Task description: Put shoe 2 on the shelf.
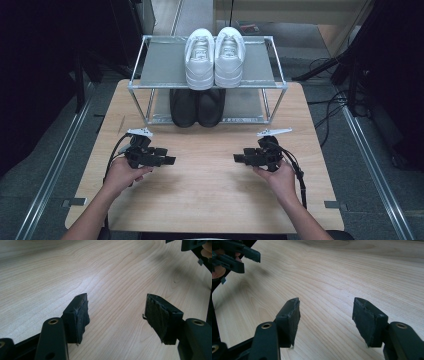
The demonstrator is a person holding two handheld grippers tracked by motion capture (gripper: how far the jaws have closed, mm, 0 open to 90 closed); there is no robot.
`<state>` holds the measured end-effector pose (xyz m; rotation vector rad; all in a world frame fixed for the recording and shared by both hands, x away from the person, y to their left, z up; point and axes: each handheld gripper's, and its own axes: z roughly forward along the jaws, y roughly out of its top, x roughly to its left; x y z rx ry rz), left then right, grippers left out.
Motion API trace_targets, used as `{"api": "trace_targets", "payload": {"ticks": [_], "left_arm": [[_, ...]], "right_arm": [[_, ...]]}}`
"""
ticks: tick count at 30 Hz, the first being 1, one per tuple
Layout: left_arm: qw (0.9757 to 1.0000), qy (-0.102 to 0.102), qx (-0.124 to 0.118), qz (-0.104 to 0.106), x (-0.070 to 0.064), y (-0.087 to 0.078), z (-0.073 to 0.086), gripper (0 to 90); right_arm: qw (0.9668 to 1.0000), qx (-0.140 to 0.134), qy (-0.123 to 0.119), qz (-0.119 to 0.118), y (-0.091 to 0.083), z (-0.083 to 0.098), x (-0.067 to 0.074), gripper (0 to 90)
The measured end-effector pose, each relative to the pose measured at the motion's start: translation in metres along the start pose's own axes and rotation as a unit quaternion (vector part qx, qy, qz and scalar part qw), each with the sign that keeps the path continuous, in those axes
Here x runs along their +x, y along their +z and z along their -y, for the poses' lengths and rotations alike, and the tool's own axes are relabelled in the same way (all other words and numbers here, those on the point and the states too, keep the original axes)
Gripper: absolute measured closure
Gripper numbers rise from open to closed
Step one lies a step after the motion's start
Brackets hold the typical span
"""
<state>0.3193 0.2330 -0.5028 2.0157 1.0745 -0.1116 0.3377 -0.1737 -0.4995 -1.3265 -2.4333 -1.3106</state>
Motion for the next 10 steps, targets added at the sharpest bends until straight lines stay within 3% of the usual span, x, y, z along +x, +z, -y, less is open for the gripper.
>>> {"api": "trace_targets", "payload": {"ticks": [10], "left_arm": [[1.0000,0.000,-0.003,-0.003,-0.0011,0.0004,0.0005,34.2]], "right_arm": [[1.0000,0.002,-0.003,0.002,0.0010,-0.0002,0.0005,40.0]]}}
